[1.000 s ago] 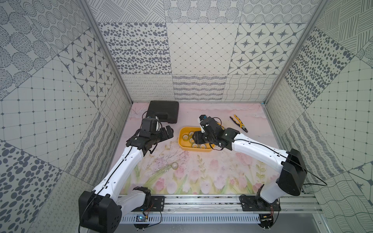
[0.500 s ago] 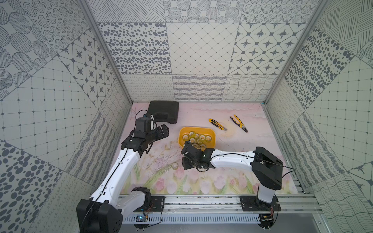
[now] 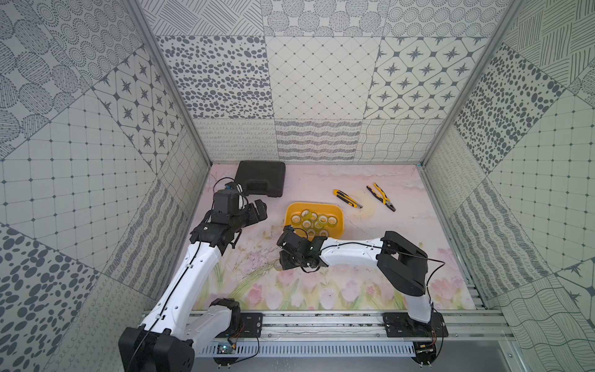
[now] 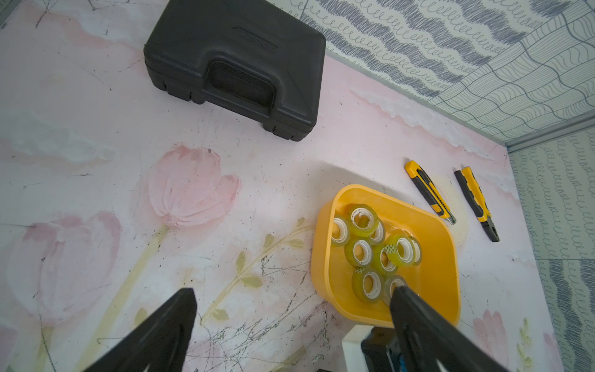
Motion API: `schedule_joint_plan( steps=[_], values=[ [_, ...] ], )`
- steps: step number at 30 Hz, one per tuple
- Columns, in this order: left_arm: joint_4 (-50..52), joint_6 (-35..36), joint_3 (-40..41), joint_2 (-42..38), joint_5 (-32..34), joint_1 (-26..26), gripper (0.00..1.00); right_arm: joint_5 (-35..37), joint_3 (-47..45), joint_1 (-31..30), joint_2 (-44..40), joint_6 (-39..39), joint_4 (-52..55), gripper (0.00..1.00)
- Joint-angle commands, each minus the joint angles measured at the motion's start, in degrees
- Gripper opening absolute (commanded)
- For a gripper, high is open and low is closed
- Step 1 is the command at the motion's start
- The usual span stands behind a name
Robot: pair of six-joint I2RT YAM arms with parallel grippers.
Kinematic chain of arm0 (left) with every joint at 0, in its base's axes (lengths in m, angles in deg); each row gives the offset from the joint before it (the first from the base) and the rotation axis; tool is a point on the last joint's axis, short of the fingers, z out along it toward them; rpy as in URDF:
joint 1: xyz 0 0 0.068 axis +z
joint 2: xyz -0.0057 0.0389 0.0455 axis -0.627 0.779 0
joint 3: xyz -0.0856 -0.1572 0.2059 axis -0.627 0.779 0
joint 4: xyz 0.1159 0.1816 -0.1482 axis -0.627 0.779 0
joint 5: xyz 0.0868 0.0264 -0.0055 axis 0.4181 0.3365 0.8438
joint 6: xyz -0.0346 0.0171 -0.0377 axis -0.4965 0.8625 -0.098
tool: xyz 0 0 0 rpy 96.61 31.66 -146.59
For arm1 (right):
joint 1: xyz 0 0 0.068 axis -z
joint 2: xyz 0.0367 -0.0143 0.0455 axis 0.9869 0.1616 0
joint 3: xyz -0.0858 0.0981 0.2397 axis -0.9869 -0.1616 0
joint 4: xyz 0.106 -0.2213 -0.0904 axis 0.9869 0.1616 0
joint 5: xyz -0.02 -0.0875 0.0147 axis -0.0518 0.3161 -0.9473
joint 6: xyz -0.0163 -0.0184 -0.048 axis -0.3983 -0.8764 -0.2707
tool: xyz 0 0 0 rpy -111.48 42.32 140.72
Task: Put the transparent tape into the storage box
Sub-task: Pick up the tape at the center of the board.
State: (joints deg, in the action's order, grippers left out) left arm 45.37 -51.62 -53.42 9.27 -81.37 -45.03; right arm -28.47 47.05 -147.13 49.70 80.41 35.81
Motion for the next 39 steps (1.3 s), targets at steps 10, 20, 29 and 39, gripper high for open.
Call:
schedule_joint_plan(
  steps=[10,20,29,39],
  values=[
    [-0.1,0.7,-0.2,-0.3,-1.1,0.2,0.99,5.6,1.9,-1.2,3.5,1.7,7.5,0.47],
    [-0.8,0.5,-0.2,0.5,-3.1,0.2,0.99,11.1,-13.4,-0.6,-12.0,5.5,10.3,0.47],
    [-0.9,0.5,-0.2,1.3,-4.3,0.2,0.99,10.8,-17.0,-0.5,-17.8,3.1,8.5,0.48],
    [-1.0,0.5,-0.1,1.8,-5.0,0.2,0.99,7.2,-13.8,-1.0,-12.4,2.2,6.5,0.48]
  ],
)
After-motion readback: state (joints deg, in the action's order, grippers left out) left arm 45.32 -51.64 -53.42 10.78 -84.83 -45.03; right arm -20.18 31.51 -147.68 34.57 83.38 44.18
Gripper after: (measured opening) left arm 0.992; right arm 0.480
